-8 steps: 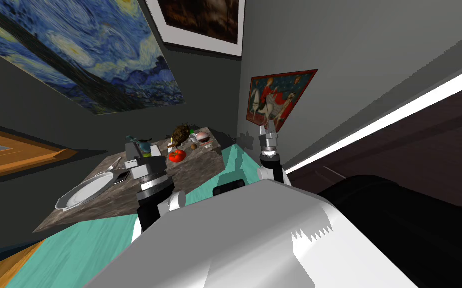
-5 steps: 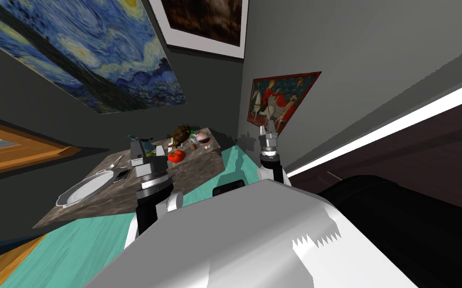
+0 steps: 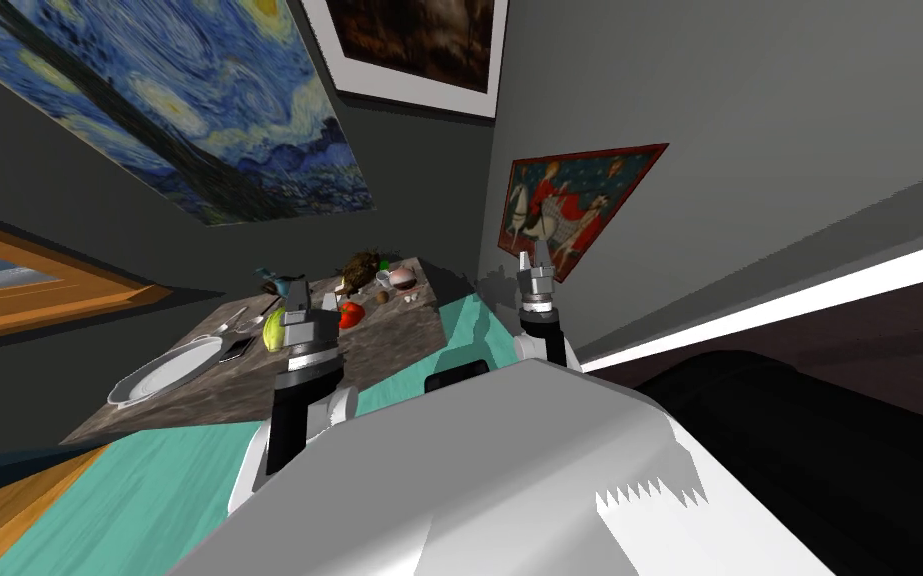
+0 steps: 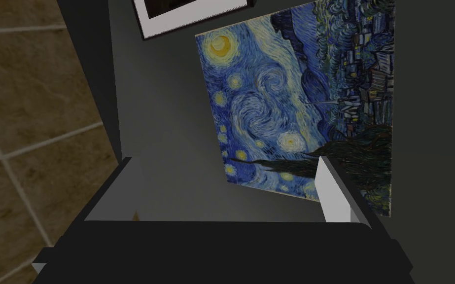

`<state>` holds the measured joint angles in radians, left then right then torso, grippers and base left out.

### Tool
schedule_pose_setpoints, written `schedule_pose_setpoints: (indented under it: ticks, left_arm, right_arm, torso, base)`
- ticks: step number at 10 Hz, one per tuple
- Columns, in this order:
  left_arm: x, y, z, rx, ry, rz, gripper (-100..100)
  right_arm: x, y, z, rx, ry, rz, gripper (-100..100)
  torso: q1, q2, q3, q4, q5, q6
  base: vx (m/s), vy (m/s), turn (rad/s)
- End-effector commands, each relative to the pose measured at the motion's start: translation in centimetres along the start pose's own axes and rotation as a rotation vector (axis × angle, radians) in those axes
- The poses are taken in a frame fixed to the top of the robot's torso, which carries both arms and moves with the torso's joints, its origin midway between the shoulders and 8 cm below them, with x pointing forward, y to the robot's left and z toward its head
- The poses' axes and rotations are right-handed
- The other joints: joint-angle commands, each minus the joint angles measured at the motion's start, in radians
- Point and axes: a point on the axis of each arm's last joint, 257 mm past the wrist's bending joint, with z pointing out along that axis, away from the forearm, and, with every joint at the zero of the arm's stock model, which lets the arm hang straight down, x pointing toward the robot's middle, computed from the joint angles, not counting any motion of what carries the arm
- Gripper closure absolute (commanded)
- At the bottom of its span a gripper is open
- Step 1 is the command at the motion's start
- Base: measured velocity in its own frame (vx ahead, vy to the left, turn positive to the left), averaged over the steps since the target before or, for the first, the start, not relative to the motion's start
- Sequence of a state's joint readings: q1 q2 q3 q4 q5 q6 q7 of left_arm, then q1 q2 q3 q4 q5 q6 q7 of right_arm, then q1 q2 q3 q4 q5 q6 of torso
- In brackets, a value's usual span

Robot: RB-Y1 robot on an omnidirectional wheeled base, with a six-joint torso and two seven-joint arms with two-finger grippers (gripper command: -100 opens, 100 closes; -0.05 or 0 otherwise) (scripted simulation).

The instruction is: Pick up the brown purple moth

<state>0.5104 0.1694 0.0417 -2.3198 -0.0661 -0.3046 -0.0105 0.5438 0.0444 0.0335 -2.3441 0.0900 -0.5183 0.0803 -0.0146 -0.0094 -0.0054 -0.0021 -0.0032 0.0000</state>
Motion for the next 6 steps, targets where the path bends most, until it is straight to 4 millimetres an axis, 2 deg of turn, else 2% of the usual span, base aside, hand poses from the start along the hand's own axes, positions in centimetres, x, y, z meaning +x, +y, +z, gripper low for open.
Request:
schedule_pose_setpoints:
  ticks: [1, 4, 5, 6]
  left_arm:
    - [-0.1, 0.9, 0.2, -0.029, 0.013, 0.013, -100]
    - [-0.2, 3.1, 0.4, -0.103, 0.043, 0.05, -100]
    - [-0.2, 3.2, 0.4, -0.106, 0.043, 0.05, -100]
    - [-0.4, 4.3, 0.5, -0.143, 0.052, 0.069, -100]
  right_arm:
    - [0.0, 0.0, 0.0, 0.0, 0.0, 0.0, 0]
    - [0.0, 0.0, 0.0, 0.0, 0.0, 0.0, 0]
    - [0.0, 0.0, 0.0, 0.0, 0.0, 0.0, 0]
    - [0.0, 0.0, 0.0, 0.0, 0.0, 0.0, 0]
  torso:
    - [0.0, 0.0, 0.0, 0.0, 0.0, 0.0]
    - [0.008, 0.004, 0.002, 0.001, 0.001, 0.0]
    - [0.007, 0.003, 0.002, 0.001, 0.002, 0.0]
    - [0.008, 0.003, 0.002, 0.001, 0.002, 0.0]
  base:
    - [0.091, -0.162, 0.065]
    - [0.075, -0.119, 0.099]
    - [0.074, -0.112, 0.066]
    - [0.067, -0.143, 0.121]
